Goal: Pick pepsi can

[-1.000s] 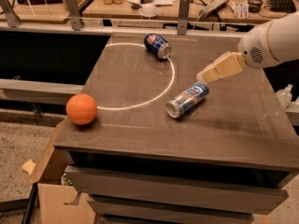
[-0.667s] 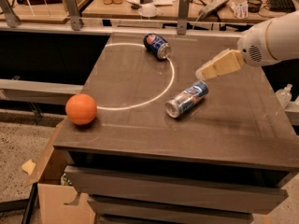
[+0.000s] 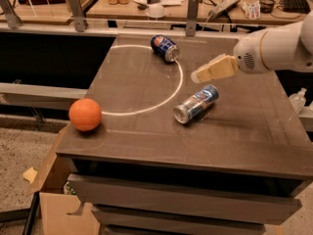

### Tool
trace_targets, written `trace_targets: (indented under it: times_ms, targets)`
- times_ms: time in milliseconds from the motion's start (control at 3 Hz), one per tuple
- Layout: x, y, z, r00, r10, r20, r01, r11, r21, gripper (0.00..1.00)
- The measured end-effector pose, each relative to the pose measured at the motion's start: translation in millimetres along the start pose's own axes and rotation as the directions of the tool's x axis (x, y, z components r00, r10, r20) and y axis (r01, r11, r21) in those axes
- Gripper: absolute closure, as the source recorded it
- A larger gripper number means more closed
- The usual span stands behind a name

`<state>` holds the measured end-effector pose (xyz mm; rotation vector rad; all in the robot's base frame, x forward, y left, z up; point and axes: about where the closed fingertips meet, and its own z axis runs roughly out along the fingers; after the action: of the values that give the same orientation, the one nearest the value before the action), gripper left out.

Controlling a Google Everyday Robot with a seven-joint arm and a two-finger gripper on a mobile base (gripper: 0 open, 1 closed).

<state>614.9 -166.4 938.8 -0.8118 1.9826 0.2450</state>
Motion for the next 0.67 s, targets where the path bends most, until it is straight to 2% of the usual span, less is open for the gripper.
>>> trace_targets:
  times_ms: [333,667]
  targets:
    - [-12,-2,33,0.998,0.002,0.069,-0.002,1.0000,-0.002,0.00]
    - [-15,-8,72,0.995,0.007,0.096,-0.012,0.9990,0.043,0.00]
